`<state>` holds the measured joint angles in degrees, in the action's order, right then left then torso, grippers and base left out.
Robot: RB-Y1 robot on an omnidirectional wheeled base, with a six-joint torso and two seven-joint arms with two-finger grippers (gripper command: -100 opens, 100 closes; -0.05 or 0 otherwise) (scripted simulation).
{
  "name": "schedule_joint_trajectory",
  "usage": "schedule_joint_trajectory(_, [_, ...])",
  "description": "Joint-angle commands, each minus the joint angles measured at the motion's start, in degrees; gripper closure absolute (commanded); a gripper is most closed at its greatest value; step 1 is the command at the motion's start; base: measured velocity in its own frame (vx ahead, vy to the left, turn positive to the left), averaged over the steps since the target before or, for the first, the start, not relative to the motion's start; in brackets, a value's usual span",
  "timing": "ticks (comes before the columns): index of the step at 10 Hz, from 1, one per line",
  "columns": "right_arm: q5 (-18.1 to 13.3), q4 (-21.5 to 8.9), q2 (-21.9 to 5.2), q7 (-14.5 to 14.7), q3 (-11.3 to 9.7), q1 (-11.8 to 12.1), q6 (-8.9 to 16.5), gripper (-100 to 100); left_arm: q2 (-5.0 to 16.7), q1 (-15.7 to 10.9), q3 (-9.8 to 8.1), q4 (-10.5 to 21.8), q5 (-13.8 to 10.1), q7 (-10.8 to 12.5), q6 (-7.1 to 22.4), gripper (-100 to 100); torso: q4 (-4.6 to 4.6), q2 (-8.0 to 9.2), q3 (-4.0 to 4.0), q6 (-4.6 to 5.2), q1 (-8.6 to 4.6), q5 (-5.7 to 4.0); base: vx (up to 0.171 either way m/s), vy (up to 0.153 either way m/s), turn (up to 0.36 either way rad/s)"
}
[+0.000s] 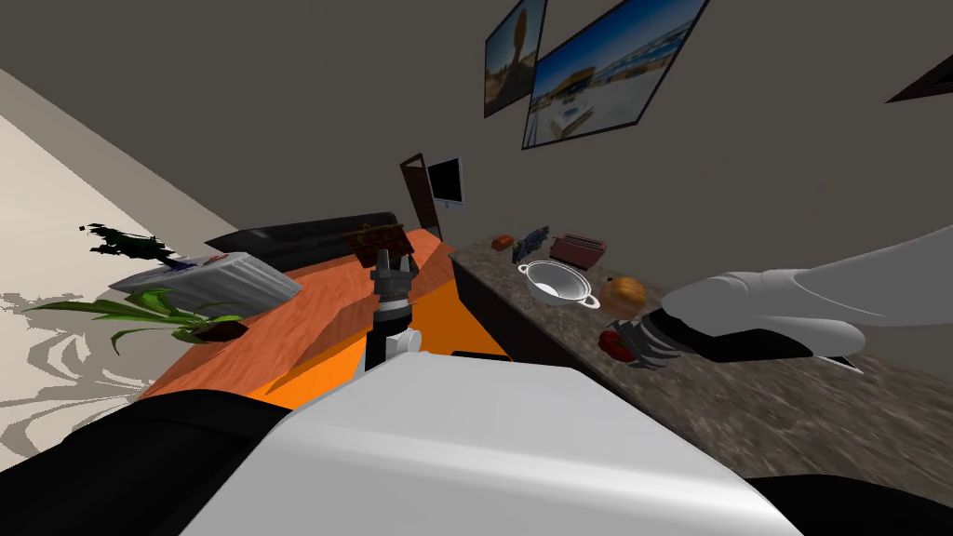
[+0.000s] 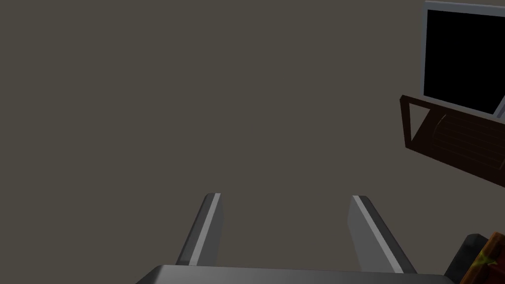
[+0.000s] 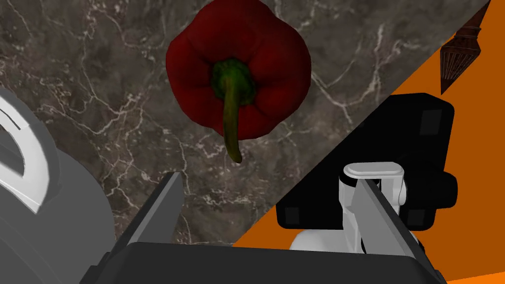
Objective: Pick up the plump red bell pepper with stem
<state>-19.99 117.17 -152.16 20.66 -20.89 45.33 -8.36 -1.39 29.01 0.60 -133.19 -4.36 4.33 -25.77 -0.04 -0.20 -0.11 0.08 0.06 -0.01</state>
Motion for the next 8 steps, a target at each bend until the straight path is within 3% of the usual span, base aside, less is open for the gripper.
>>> schedule_joint_trajectory(1, [-0.44,-0.55,-2.03,-0.1,-0.73,1.92,0.73,-100,0.0,0.0,0.0,0.0,0.0,0.0,0.0,0,0.0,0.0,0.0,0.0,0.0,0.0,0.053,-0.007,0.125])
schedule_joint_trajectory(3, [-0.72,-0.53,-3.46,-0.15,-1.32,3.38,1.2,-100,0.0,0.01,0.0,0.0,0.0,0.0,0.0,0,-0.01,-0.08,-0.04,0.03,-0.1,-0.03,0.073,-0.026,0.062])
schedule_joint_trajectory(4, [-0.61,-0.75,-3.04,-0.09,-1.14,2.81,0.75,-100,0.0,0.01,-0.01,0.0,0.0,0.0,0.0,0,-0.02,-0.08,-0.05,0.02,-0.14,-0.04,0.027,-0.014,0.015])
schedule_joint_trajectory(5, [-0.6,-0.81,-3.13,-0.15,-1.07,2.95,0.77,0,0.0,0.0,0.0,0.0,0.0,0.0,0.0,0,0.01,0.04,0.02,0.04,-0.1,-0.04,0.006,-0.002,-0.001])
schedule_joint_trajectory(6, [-0.88,-1.17,-2.07,0.06,-0.73,4.6,1.94,-100,0.0,0.0,0.0,0.0,0.0,0.0,0.0,0,0.04,0.14,0.08,0.04,-0.06,-0.03,0.01,0.002,0.058])
schedule_joint_trajectory(8, [-1.16,-1.53,-1.01,0.27,-0.39,6.27,3.1,-100,0.0,0.0,0.0,0.0,0.0,0.0,0.0,0,0.05,0.17,0.1,0.04,-0.04,-0.02,0.012,0.004,0.052])
